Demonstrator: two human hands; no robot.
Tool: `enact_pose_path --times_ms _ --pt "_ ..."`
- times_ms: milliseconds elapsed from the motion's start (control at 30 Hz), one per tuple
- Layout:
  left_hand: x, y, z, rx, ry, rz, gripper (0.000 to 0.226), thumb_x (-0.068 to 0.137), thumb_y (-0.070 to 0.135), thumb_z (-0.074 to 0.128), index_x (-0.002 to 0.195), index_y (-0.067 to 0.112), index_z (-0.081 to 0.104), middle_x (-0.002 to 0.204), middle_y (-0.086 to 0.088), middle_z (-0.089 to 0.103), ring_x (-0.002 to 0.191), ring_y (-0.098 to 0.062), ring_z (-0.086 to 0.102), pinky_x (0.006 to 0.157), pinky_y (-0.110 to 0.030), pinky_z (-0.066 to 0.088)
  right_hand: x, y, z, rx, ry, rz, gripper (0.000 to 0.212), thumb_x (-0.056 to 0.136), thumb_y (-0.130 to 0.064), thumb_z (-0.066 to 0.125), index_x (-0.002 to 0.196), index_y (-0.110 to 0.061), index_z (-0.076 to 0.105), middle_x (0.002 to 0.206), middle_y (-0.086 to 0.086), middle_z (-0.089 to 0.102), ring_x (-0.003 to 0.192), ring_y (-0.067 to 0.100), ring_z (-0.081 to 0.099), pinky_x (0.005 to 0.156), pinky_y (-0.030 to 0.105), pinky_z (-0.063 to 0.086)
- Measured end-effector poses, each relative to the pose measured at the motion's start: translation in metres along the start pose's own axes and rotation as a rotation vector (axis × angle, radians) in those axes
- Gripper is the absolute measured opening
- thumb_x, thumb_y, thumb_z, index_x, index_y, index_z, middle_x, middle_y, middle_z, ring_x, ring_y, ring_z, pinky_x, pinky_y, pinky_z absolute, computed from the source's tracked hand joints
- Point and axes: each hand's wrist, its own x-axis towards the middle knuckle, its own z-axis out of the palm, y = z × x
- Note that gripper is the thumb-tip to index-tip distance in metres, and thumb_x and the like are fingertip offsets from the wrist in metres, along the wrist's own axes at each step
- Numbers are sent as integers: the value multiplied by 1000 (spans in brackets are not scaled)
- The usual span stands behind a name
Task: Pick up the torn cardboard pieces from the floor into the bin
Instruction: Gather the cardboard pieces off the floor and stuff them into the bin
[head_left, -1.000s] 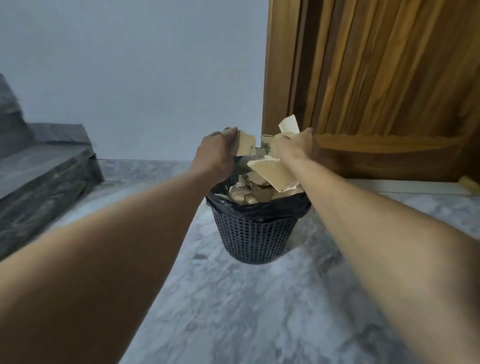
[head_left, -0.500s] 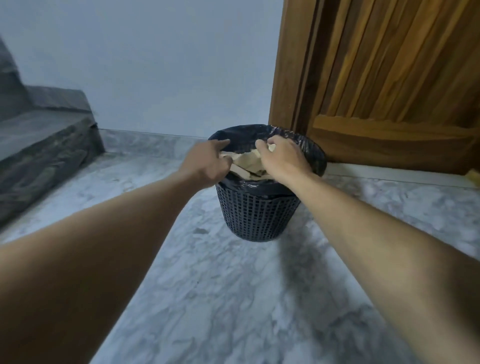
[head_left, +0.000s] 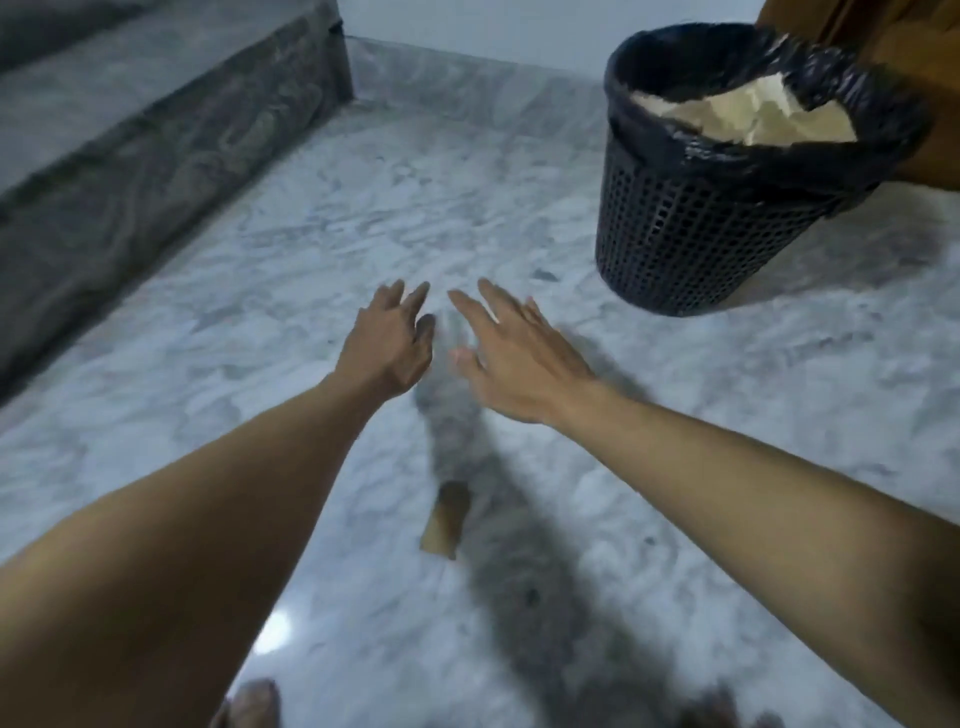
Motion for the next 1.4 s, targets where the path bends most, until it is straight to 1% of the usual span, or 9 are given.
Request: enact_pose_path --times_ms 167,333,467,633,767,933,1067,1233,1400 --pt "-75 -71 33 248 -279 -114 60 107 35 28 161 11 13 166 -21 7 152 -40 8 116 -60 19 -51 -24 89 -129 -463 -356 67 104 -49 40 163 -28 14 171 11 4 157 26 0 126 49 1" --pt "-112 -88 45 163 -177 -80 55 107 26 27 157 3 25 164 -21 21 150 -43 18 119 -55 20 -67 -3 111 -75 -401 -460 61 102 -29 45 161 -27 26 170 7 8 157 20 2 126 41 -1" --pt "-113 -85 37 20 61 -88 50 90 11 45 136 -3 57 122 -19 65 112 -43 57 93 -45 49 -54 -3 108 15 -253 -336 38 98 -35 59 132 -19 56 139 1 49 128 23 45 106 38 38" --pt "-89 -66 14 -450 147 -524 53 77 0 67 129 12 66 95 -9 73 85 -21 68 87 -35 58 -36 6 85 255 -235 107 7 101 -21 58 106 -18 56 107 0 61 95 23 55 71 36 42" --pt "-58 -44 -2 -773 101 -623 41 72 -13 74 107 8 72 95 -6 72 77 -16 67 64 -26 61 -16 23 40 470 -169 319 18 95 -10 51 99 -21 63 83 -6 64 68 16 59 55 28 42" --pt "7 16 -38 -1080 107 -475 26 79 -13 74 98 5 66 85 -5 65 74 -19 68 80 -27 56 17 45 -68 433 -88 305 16 89 -9 60 89 -23 69 73 -6 66 66 10 61 59 27 44" --pt "73 93 -82 -1240 105 -295 22 84 -13 70 101 -1 61 84 -14 65 68 -29 63 66 -29 58 27 69 -166 261 -8 259 8 93 -17 67 99 -16 72 83 -1 68 73 16 61 62 31 45" --pt "144 187 -114 -1236 138 -140 17 85 -6 74 97 2 64 83 -11 68 70 -19 72 71 -27 61 21 117 -241 205 265 306 27 97 -24 66 123 -27 59 89 -13 55 74 9 59 68 32 49" --pt "199 267 -99 -1049 163 -55 14 81 4 81 82 15 74 89 -8 77 89 -26 74 82 -39 62 19 183 -257 217 473 431 23 102 -20 57 124 -24 65 114 -1 67 94 18 65 83 39 56"
